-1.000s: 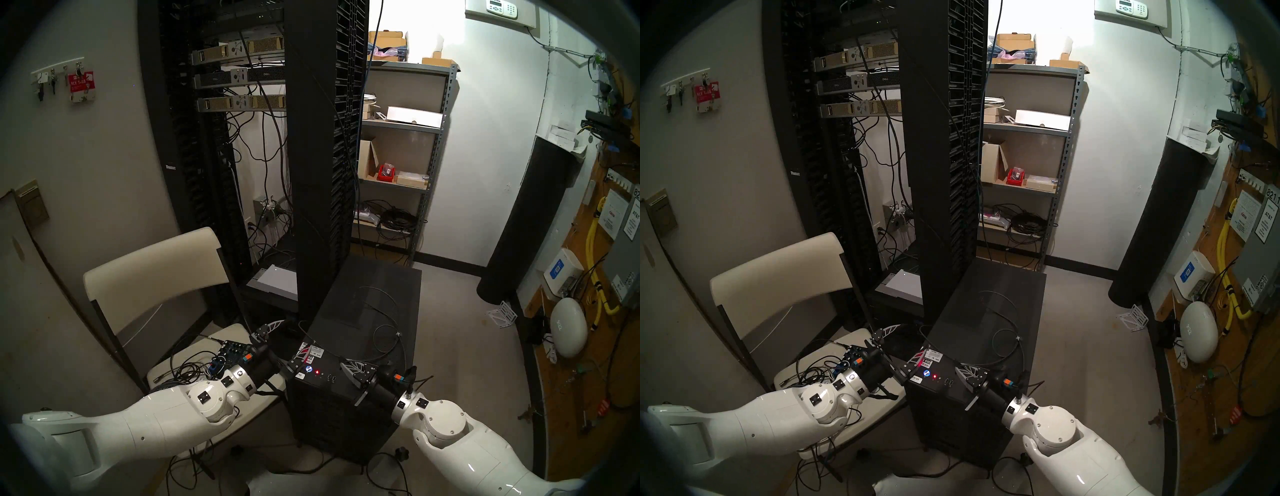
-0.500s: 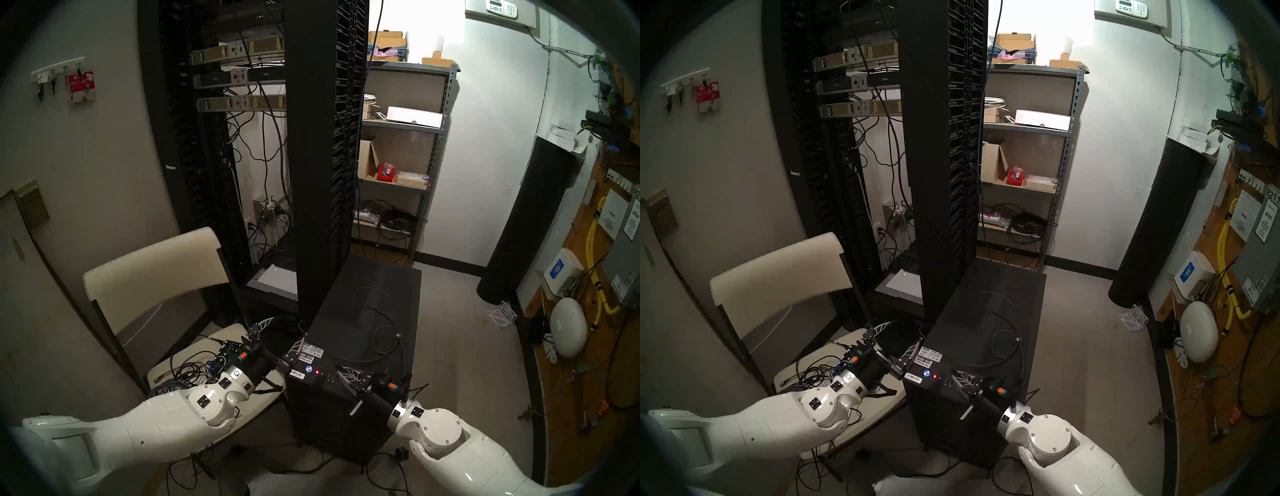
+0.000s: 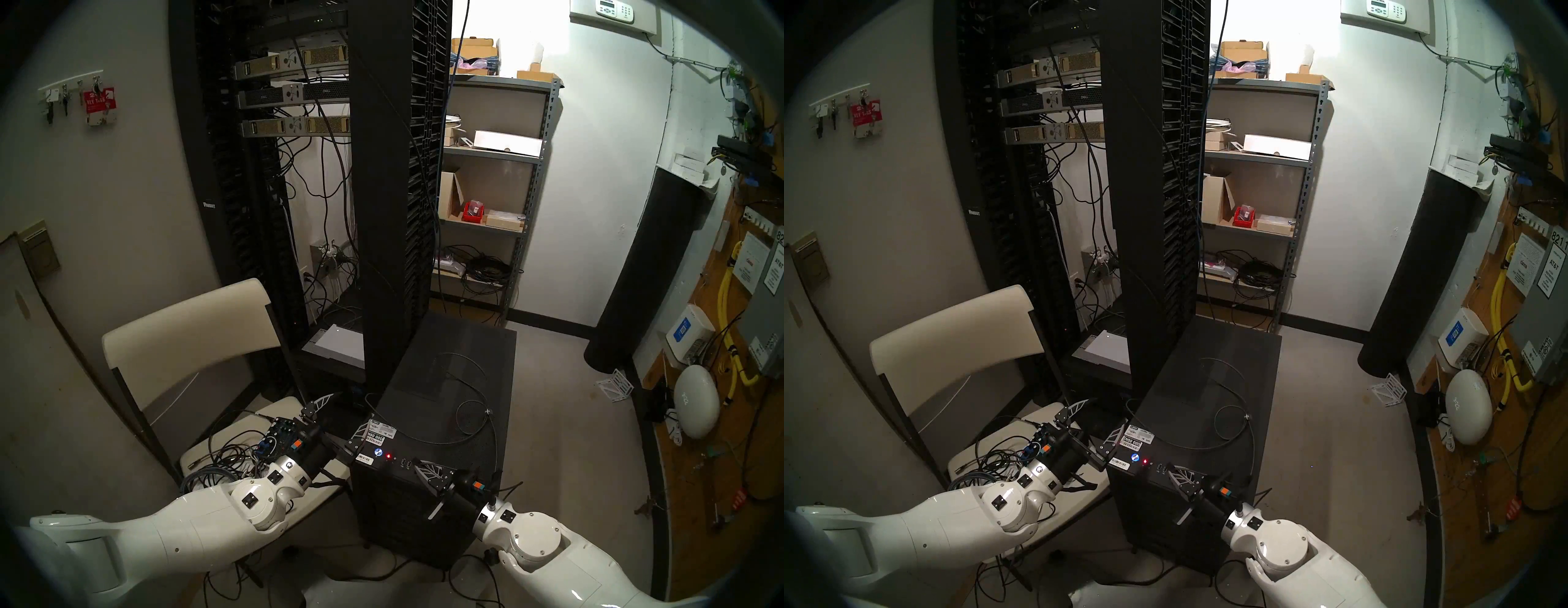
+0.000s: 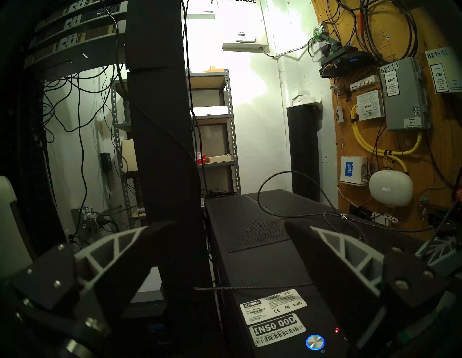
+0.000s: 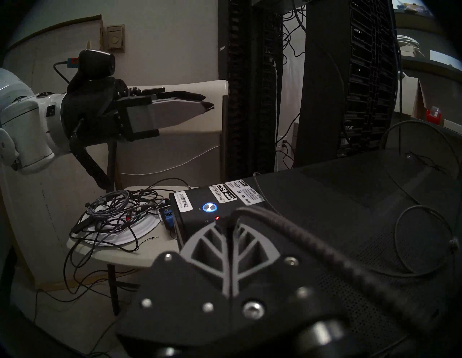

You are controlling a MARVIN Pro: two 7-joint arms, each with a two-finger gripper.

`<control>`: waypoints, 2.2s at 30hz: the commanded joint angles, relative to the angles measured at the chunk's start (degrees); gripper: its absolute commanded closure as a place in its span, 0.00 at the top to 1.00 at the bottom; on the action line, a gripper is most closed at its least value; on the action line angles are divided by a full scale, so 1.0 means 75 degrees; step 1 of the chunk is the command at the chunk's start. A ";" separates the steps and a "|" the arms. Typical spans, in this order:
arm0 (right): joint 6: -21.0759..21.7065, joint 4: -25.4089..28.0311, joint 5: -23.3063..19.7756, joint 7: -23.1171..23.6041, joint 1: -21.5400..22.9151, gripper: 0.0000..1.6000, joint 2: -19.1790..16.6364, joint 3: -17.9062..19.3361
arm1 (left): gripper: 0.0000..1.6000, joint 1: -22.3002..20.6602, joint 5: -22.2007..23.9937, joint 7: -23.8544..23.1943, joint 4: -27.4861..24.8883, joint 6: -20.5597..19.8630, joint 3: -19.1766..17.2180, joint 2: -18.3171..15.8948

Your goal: Insert the cable into the workstation's USB slot

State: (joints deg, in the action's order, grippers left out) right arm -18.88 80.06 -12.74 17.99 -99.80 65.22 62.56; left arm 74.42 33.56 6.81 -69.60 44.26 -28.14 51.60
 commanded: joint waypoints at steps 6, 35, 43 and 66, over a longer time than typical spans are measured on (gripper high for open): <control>0.0177 0.0081 0.0006 0.0047 0.0351 0.00 0.0143 -0.0051 | 1.00 -0.0106 0.0009 0.0042 -0.0024 0.0153 -0.0096 0.0050; 0.0209 -0.0501 0.0106 0.0057 0.0744 0.00 0.0408 -0.0136 | 1.00 -0.0172 0.0056 0.0033 0.0183 0.0289 -0.0096 0.0057; 0.0291 -0.0586 0.0116 0.0085 0.0809 0.00 0.0435 -0.0183 | 1.00 -0.0198 0.0060 -0.0026 0.0205 0.0283 -0.0099 0.0061; 0.0646 -0.0421 0.0037 0.0074 0.0716 0.00 0.0307 -0.0166 | 1.00 -0.0172 0.0071 -0.0046 0.0232 0.0293 -0.0103 0.0088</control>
State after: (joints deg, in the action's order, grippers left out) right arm -14.13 75.58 -12.14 17.98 -94.16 68.08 61.19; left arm 73.57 34.29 6.22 -67.39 45.73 -28.41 52.26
